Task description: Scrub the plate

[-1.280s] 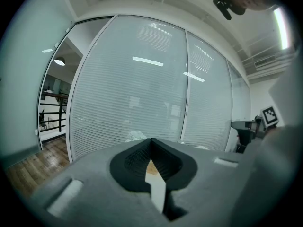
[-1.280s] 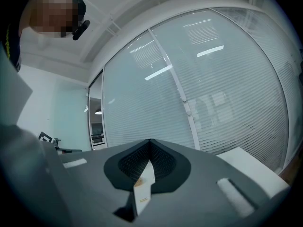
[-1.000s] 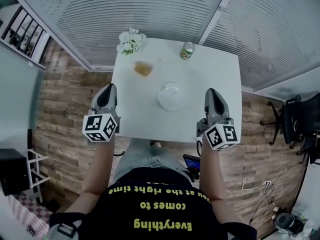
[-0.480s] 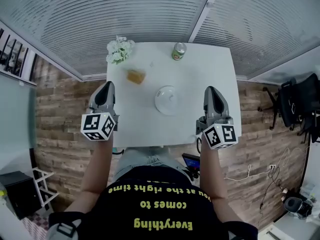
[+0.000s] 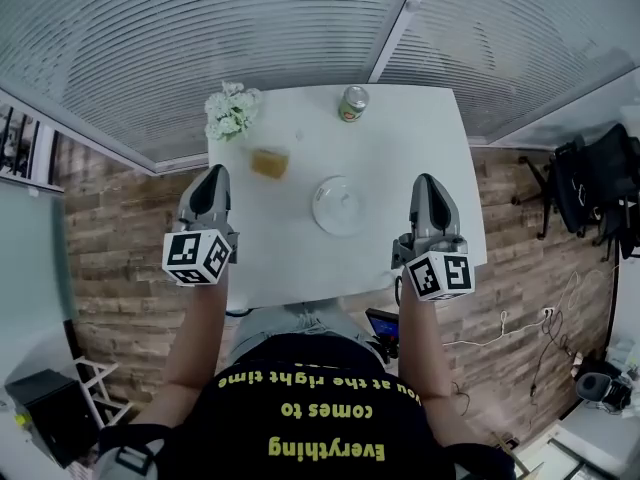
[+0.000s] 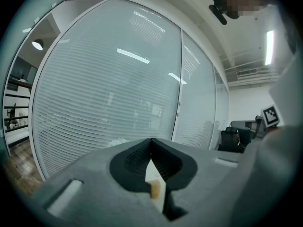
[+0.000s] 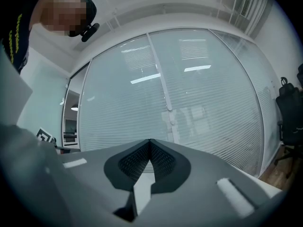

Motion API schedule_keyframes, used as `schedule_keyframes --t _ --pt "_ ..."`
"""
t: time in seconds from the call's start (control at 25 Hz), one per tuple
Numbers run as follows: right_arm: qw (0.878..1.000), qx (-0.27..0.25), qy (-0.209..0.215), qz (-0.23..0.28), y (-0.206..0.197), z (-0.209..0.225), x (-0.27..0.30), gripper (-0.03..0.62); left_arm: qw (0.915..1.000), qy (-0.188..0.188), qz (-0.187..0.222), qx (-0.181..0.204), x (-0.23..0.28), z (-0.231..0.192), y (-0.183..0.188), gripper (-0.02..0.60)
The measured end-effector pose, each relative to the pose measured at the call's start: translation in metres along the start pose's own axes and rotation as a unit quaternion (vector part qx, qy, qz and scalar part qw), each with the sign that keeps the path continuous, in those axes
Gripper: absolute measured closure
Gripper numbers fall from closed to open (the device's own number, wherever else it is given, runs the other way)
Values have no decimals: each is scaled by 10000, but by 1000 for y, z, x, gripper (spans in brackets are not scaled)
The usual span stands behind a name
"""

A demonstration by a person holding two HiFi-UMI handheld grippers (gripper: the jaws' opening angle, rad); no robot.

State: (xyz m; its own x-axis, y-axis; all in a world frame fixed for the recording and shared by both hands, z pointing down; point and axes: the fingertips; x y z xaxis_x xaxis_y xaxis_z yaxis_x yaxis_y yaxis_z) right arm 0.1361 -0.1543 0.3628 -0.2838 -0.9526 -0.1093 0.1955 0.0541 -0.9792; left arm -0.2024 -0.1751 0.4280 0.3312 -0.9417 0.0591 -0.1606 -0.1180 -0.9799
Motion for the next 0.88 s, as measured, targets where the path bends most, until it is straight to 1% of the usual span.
schedule_keyframes --t 0.2,0.36,0.56,0.88 --pt "9996 -79 -266 23 -2 -3 -2 588 9998 -201 -61 -30 7 -6 -6 580" --pt "9993 -56 -359 12 -10 -9 -2 588 9991 -387 -185 -29 9 -7 -14 580" --pt "9997 -90 -208 -120 -17 -21 2 588 9991 -370 -176 -58 9 -12 -14 581" --pt "9997 -15 153 -190 -14 -17 12 588 9997 -235 -71 81 9 -4 -8 581"
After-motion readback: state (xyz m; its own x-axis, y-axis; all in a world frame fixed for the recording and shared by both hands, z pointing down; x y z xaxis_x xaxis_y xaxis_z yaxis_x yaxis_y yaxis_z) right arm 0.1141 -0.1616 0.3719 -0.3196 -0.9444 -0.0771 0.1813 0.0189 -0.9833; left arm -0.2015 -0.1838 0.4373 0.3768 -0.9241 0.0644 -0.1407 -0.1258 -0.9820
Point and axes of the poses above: the fingertips, and each gripper's own axes: x forward along the fingers, z to its right, y out of its top, and after that the axes turned 5 degrees about z, right-handed
